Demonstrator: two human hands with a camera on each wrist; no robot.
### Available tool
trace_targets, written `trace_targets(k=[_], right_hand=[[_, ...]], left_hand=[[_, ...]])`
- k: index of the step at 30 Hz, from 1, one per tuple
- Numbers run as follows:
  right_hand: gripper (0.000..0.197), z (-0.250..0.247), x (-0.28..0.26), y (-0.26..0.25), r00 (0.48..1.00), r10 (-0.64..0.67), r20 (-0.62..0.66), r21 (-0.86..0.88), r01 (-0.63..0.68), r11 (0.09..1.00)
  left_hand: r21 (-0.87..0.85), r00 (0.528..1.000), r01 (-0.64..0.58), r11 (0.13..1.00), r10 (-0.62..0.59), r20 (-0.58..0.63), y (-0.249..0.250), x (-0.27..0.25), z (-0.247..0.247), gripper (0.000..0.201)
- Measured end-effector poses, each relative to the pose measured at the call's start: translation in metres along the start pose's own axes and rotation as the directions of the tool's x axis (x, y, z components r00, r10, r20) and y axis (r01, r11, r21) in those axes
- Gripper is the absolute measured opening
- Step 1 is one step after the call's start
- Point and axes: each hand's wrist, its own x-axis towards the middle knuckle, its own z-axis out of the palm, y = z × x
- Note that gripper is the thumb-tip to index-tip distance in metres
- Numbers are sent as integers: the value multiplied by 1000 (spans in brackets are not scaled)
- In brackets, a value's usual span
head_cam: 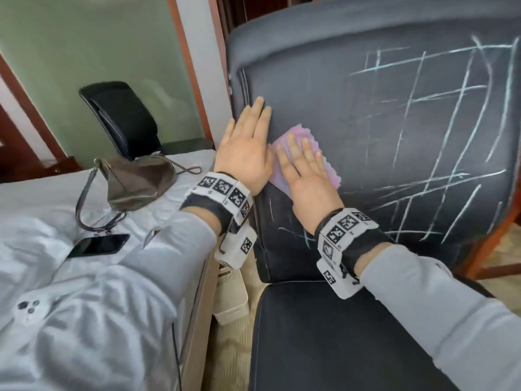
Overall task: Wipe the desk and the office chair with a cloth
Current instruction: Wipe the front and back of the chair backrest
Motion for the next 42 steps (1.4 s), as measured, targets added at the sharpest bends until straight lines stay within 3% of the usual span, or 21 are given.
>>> trace_targets(k=[7,11,13,16,18,21,23,25,27,29,30,32,34,35,37,40,42], right_hand=[[96,-4,-2,18,998,4,66,-44,-1,999],[87,26,-47,28,982,-143,121,-152,161,975],[93,14,-36,53,980,-183,74,-202,194,960],[103,-21,0,86,999,43,8,-169,-41,985],[105,-29,7,79,988,156,10,-199,-151,968],[104,3,-18,47,977,8,212,-290,55,956],[96,6,-36,55,975,-95,201,-278,150,949],[97,-15,-32,93,997,-57,42,-223,65,973],[100,-43,-22,129,985,158,-70,-202,-169,965],[98,-54,-11,133,947,311,-81,-204,-321,925],[98,-51,-8,121,948,314,-45,-260,-315,913],[97,-31,-12,100,975,198,104,-372,-146,917],[93,-26,-23,99,979,71,192,-339,-2,941],[91,-37,-24,111,984,43,173,-330,16,944],[89,-69,-17,146,990,132,57,-328,-107,939],[91,-102,2,172,931,355,-88,-297,-365,883],[88,-97,12,155,923,377,-80,-312,-383,869]], left_hand=[[-100,998,0,995,7,69,9,4,6,69],[-68,996,-18,998,23,87,13,4,17,83],[-53,994,-19,998,24,104,17,7,20,86],[-44,995,-3,999,7,98,26,10,25,87],[-29,996,11,1000,-8,94,31,10,29,88],[14,992,25,1000,-27,121,34,9,32,84],[46,991,19,999,-24,129,37,12,32,86],[78,990,19,997,-30,139,42,14,31,90],[96,989,28,995,-41,142,50,16,31,89],[95,991,6,995,-18,130,59,17,34,87],[88,992,-26,996,14,126,65,17,37,86],[66,987,-93,993,84,134,77,17,45,84],[34,981,-104,994,97,166,87,17,51,82],[25,980,-91,996,85,179,90,18,54,84],[34,978,-81,996,73,193,93,20,55,89],[63,980,-69,996,56,191,94,22,53,90],[102,983,-54,993,35,178,99,20,52,89]])
